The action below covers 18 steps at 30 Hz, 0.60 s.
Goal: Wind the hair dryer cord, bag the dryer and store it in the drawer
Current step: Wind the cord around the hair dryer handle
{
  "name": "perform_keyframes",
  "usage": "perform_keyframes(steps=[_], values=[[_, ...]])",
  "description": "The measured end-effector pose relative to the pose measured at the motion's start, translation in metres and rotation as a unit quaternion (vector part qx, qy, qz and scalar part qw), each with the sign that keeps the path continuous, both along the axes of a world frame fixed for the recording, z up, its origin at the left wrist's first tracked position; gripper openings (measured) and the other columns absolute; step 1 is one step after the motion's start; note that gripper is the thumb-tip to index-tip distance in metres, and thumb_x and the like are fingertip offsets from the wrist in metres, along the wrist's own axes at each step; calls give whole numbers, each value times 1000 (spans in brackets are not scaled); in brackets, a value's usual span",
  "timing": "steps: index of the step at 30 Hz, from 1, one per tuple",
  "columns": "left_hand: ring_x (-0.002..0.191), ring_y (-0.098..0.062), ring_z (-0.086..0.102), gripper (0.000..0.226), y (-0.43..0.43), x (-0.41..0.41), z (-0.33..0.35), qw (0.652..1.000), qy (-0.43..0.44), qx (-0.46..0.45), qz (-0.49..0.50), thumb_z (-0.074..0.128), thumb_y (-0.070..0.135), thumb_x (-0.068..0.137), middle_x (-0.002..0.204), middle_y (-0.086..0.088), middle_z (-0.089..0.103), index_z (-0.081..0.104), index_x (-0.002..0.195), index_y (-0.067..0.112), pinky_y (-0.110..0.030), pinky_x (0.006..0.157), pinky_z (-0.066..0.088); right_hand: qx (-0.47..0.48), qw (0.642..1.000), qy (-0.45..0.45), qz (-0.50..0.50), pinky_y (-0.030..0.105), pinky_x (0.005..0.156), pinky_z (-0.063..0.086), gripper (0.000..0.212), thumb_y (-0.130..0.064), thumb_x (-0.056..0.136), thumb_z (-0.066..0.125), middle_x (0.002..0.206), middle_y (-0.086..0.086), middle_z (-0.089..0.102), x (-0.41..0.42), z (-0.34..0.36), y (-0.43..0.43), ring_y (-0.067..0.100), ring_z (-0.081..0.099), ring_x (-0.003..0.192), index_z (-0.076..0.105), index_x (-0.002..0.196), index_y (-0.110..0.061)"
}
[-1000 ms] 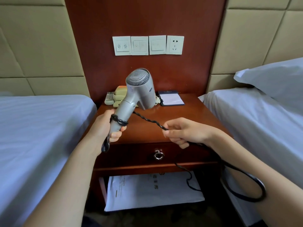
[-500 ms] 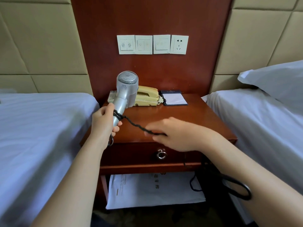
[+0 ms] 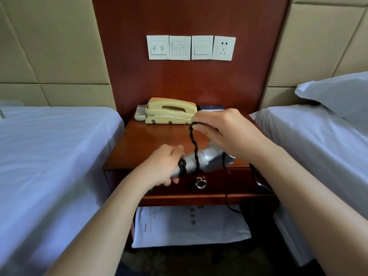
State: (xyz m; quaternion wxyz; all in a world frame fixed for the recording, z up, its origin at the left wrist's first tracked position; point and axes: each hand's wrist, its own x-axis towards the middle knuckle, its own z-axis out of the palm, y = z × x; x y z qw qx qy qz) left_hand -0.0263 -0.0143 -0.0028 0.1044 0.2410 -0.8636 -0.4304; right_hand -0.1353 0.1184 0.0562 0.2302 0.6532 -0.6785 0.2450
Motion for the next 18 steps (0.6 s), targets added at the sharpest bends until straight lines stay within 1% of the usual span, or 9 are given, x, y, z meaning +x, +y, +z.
perform_keyframes(steps=[3, 5, 7, 8, 10, 11, 13, 15, 18], values=[[29, -13, 34, 57, 5, 3, 0, 997, -31, 54, -47, 19, 54, 98, 49, -9, 53, 62, 104, 18, -14, 35, 22, -6, 1000, -11, 12, 35, 54, 43, 21, -24, 91, 52, 65, 4, 64, 3, -3, 1, 21, 54, 55, 66, 86, -9], [28, -10, 35, 67, 8, 6, 2, 995, -35, 66, -73, 16, 62, 94, 49, -10, 52, 64, 101, 16, -15, 34, 23, -2, 1000, -7, 11, 30, 53, 41, 18, -22, 89, 55, 65, 1, 63, 7, -6, -1, 15, 49, 54, 66, 82, -9], [31, -11, 38, 67, 6, 8, 4, 993, -34, 61, -90, 19, 63, 93, 51, -11, 51, 64, 94, 13, -16, 36, 27, 2, 1000, -9, 19, 28, 52, 38, 18, -20, 88, 56, 62, -2, 59, 10, -9, -2, 11, 41, 54, 65, 80, -8], [37, -16, 40, 62, 5, 9, 4, 994, -30, 47, -96, 24, 62, 92, 54, -12, 51, 62, 89, 13, -20, 40, 29, 4, 1000, -12, 24, 29, 51, 37, 18, -20, 88, 56, 61, -4, 54, 11, -10, -3, 11, 39, 54, 64, 79, -7], [51, -21, 45, 49, 3, 10, 3, 994, -28, -15, -105, 33, 53, 89, 62, -13, 52, 56, 82, 10, -29, 48, 31, 4, 999, -18, 32, 31, 49, 39, 20, -21, 90, 55, 60, -6, 48, 12, -12, -3, 15, 41, 52, 62, 78, -7], [53, -20, 49, 44, 3, 11, 3, 992, -29, -51, -108, 36, 49, 88, 64, -11, 53, 56, 80, 10, -30, 50, 34, 4, 999, -22, 38, 33, 49, 41, 22, -23, 90, 52, 61, -5, 50, 12, -13, -2, 18, 44, 51, 62, 79, -7], [49, -14, 52, 39, 7, 11, 4, 989, -28, -91, -111, 44, 53, 82, 58, -2, 54, 57, 71, 18, -30, 52, 39, 3, 998, -24, 50, 38, 47, 44, 28, -27, 90, 47, 61, 0, 56, 12, -15, -3, 22, 49, 51, 62, 79, -6], [47, -11, 53, 43, 14, 11, 6, 987, -31, -115, -109, 49, 62, 75, 54, 4, 54, 59, 73, 20, -29, 54, 42, 5, 998, -16, 57, 40, 47, 46, 32, -29, 89, 43, 61, 4, 59, 14, -17, -5, 24, 51, 52, 62, 78, -5], [45, -12, 49, 66, 22, 9, 7, 984, -37, -143, -97, 43, 70, 73, 53, 1, 55, 62, 86, 8, -28, 52, 38, 14, 998, -12, 61, 42, 48, 47, 34, -29, 89, 42, 63, 6, 61, 15, -20, -6, 25, 54, 55, 63, 80, -5]])
